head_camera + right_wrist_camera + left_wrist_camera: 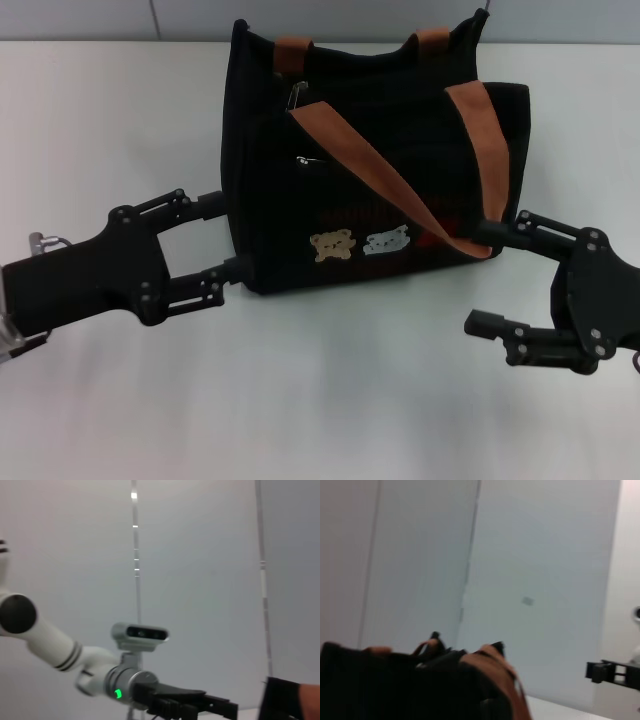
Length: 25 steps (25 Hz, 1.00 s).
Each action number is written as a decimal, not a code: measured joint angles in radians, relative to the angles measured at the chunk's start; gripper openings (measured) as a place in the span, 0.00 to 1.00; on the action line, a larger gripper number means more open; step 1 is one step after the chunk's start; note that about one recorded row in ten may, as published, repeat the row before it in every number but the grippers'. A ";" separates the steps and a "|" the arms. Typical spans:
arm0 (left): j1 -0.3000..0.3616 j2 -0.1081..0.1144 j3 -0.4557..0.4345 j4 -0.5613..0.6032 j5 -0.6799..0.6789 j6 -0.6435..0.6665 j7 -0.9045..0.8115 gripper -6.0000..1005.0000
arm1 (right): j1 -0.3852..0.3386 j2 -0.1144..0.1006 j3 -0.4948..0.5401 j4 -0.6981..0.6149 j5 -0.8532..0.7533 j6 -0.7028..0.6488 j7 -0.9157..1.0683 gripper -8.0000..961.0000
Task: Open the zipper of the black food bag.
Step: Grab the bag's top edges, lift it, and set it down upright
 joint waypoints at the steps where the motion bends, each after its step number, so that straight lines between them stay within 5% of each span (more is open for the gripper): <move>1: 0.000 -0.003 -0.002 -0.017 -0.004 -0.016 0.016 0.79 | -0.003 0.000 0.007 0.005 0.000 0.008 -0.003 0.86; 15: -0.068 -0.009 -0.002 -0.296 -0.145 -0.238 0.279 0.79 | -0.024 0.000 0.016 0.045 0.002 0.057 -0.021 0.86; 25: -0.112 -0.013 -0.002 -0.451 -0.189 -0.277 0.510 0.79 | -0.020 0.001 0.015 0.070 0.002 0.066 -0.040 0.86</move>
